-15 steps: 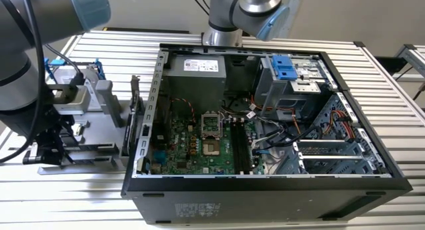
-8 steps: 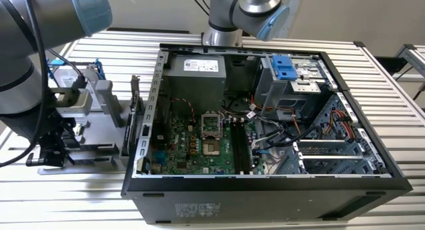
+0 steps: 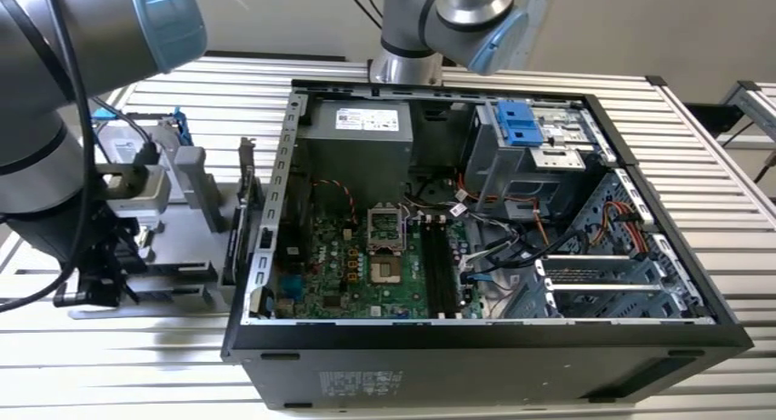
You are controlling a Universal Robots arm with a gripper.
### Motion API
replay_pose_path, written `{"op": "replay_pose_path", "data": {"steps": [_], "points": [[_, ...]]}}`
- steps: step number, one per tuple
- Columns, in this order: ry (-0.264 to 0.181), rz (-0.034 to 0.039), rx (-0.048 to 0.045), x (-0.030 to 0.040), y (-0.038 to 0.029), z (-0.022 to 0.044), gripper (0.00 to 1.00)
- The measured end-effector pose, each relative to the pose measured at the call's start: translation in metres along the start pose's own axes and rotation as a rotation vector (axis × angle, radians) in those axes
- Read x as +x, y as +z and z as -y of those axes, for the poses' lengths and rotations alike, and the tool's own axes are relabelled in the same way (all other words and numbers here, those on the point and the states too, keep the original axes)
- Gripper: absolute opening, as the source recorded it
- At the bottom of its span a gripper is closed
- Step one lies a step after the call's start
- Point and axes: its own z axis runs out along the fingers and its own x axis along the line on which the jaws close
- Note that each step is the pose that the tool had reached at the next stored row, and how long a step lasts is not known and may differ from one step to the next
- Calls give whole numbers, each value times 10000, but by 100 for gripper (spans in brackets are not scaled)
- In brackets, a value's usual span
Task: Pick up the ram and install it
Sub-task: 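Pick up the ram and move it above insertion slot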
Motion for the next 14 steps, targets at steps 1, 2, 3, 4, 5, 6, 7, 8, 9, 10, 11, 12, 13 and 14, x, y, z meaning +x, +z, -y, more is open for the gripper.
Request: {"op": "replay_pose_path", "data": {"steps": [1,2,3,4,5,6,7,8,9,10,11,12,13,14], "points": [[-5,0,0,0,6,0,100],[-5,-1,-1,0,12,0,100],[-6,0,0,0,18,0,100],[-6,-1,-2,0,26,0,100],[-6,-1,-1,0,33,0,100],[-6,-1,-1,0,42,0,100],[-6,-1,-1,0,49,0,100],[-6,0,0,0,54,1,100],[-5,0,0,-1,59,1,100],[-4,0,0,-1,64,2,100],[-6,-1,-1,-5,74,1,100],[-6,-1,-2,-7,79,1,100],[-6,-2,-2,-9,83,1,100],[-6,-2,-2,-11,88,1,100]]}}
